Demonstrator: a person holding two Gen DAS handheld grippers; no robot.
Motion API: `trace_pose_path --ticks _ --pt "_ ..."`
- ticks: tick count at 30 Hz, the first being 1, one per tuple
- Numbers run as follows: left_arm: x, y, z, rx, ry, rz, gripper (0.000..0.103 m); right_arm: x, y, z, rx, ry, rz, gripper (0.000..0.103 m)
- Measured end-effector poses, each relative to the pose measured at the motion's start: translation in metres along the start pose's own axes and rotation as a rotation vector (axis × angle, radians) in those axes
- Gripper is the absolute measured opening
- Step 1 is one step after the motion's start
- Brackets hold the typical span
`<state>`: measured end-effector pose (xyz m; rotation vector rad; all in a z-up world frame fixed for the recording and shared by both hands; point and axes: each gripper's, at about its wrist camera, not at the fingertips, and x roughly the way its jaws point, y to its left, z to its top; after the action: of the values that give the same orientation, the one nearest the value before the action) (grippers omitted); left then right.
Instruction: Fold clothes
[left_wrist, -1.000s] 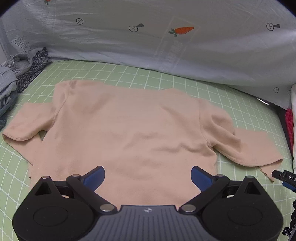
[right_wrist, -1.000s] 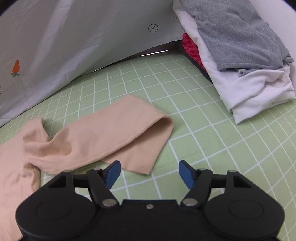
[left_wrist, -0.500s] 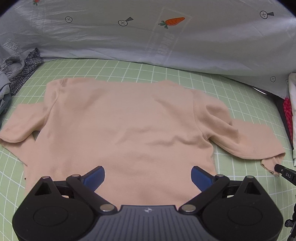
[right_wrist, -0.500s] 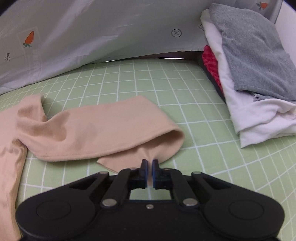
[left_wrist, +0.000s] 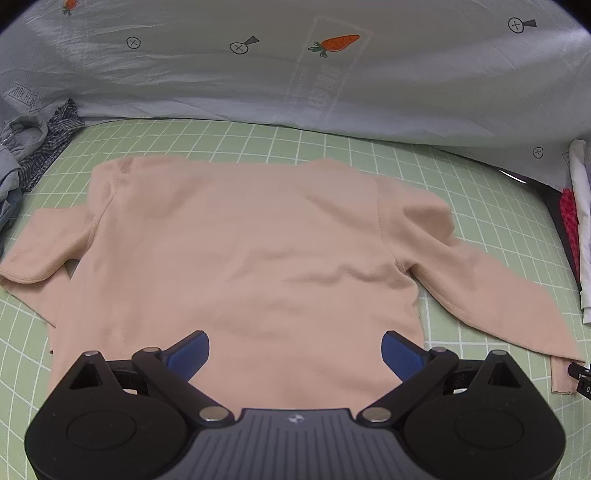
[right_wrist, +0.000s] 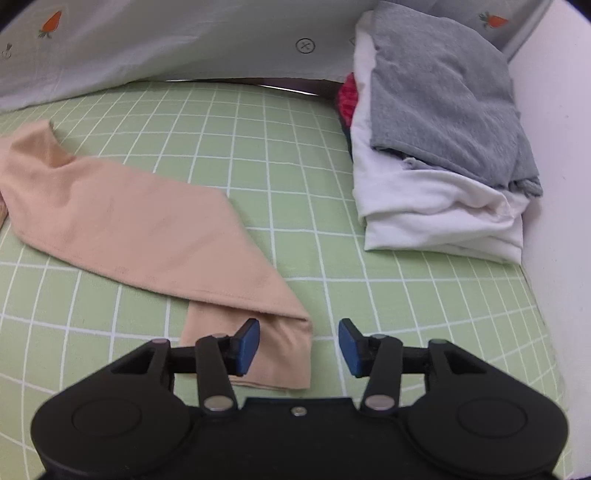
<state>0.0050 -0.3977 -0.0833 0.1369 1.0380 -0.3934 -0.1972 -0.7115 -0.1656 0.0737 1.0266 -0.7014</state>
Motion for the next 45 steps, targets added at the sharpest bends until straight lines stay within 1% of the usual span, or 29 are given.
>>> trace_pose_path --ticks 3,6,7,8,9,10,11,12,14,17,20,21,22,23,24,27,28,30,31,32,35,37,39,40,41,42,44,45 --pt "0.001 -0.001 0.0 0.002 0.004 0.009 0.099 0.007 -0.002 0.004 0.017 -0.005 0.027 0.057" --pt "0.004 0.0 0.001 -0.009 0.01 0.02 0.099 0.012 -0.012 0.004 0.092 -0.001 0.065 0.061" --pt "0.004 0.001 0.001 -0.014 0.013 0.021 0.099 0.014 -0.017 0.003 0.121 0.0 0.085 0.06" --pt "0.005 0.001 0.001 -0.02 0.016 0.022 0.099 0.016 -0.022 0.002 0.147 -0.001 0.115 0.056" --pt "0.006 0.001 0.001 -0.023 0.019 0.02 0.099 0.017 -0.026 0.002 0.171 -0.003 0.151 0.04" --pt "0.006 0.002 0.001 -0.026 0.021 0.019 0.099 0.018 -0.03 0.001 0.192 -0.004 0.182 0.031" --pt "0.006 0.002 0.0 -0.026 0.024 0.018 0.099 0.018 -0.032 0.001 0.205 -0.007 0.197 0.017" --pt "0.006 0.002 0.001 -0.025 0.024 0.017 0.099 0.017 -0.033 0.002 0.203 -0.017 0.187 0.013" --pt "0.006 0.001 0.001 -0.022 0.024 0.017 0.099 0.009 -0.033 0.005 0.176 -0.062 0.141 0.01" --pt "0.005 0.002 0.001 -0.021 0.022 0.013 0.099 -0.017 -0.032 0.012 0.116 -0.192 0.067 0.008" --pt "0.003 0.002 0.0 -0.024 0.021 0.009 0.099 -0.052 -0.022 0.018 -0.01 -0.349 -0.069 0.008" --pt "0.003 0.003 -0.001 -0.025 0.022 0.008 0.099 -0.057 -0.014 0.016 -0.067 -0.364 -0.106 0.009" --pt "0.003 0.003 -0.001 -0.029 0.024 0.007 0.099 -0.059 -0.006 0.012 -0.127 -0.354 -0.127 0.009" --pt "0.003 0.003 -0.002 -0.033 0.027 0.005 0.099 -0.06 0.003 0.009 -0.186 -0.345 -0.148 0.01" --pt "0.003 0.004 -0.002 -0.036 0.029 0.003 0.099 -0.056 0.012 0.003 -0.229 -0.308 -0.135 0.011" --pt "0.004 0.004 -0.003 -0.044 0.038 -0.001 0.099 -0.031 0.034 -0.023 -0.252 -0.115 0.01 0.012" --pt "0.003 0.004 -0.003 -0.042 0.038 0.0 0.099 -0.031 0.039 -0.029 -0.243 -0.093 0.031 0.014" --pt "0.002 0.003 -0.003 -0.036 0.034 0.004 0.099 -0.036 0.042 -0.034 -0.197 -0.091 0.056 0.033" --pt "0.003 0.003 -0.003 -0.037 0.036 0.004 0.099 -0.039 0.04 -0.035 -0.155 -0.094 0.071 0.037" --pt "0.003 0.003 -0.003 -0.037 0.038 0.004 0.099 -0.042 0.034 -0.034 -0.086 -0.104 0.093 0.041" --pt "0.004 0.002 -0.003 -0.031 0.045 0.003 0.099 -0.046 0.007 -0.028 0.132 -0.146 0.132 0.044" --pt "0.005 0.0 -0.003 -0.023 0.046 0.001 0.099 -0.049 -0.011 -0.025 0.262 -0.176 0.122 0.048" --pt "0.005 -0.002 -0.003 -0.016 0.046 0.0 0.099 -0.044 -0.028 -0.025 0.364 -0.174 0.104 0.055" --pt "0.005 -0.002 -0.003 -0.015 0.046 0.0 0.099 -0.039 -0.035 -0.025 0.396 -0.159 0.089 0.062" --pt "0.005 -0.002 -0.003 -0.016 0.047 0.0 0.099 -0.032 -0.037 -0.025 0.39 -0.128 0.074 0.068" --pt "0.006 -0.002 -0.003 -0.018 0.048 0.0 0.099 -0.022 -0.037 -0.024 0.364 -0.091 0.066 0.071" --pt "0.007 -0.002 -0.003 -0.021 0.054 0.001 0.099 -0.005 -0.034 -0.025 0.319 -0.043 0.042 0.069" --pt "0.007 -0.002 -0.003 -0.021 0.056 0.002 0.099 -0.002 -0.034 -0.025 0.323 -0.037 0.038 0.069"
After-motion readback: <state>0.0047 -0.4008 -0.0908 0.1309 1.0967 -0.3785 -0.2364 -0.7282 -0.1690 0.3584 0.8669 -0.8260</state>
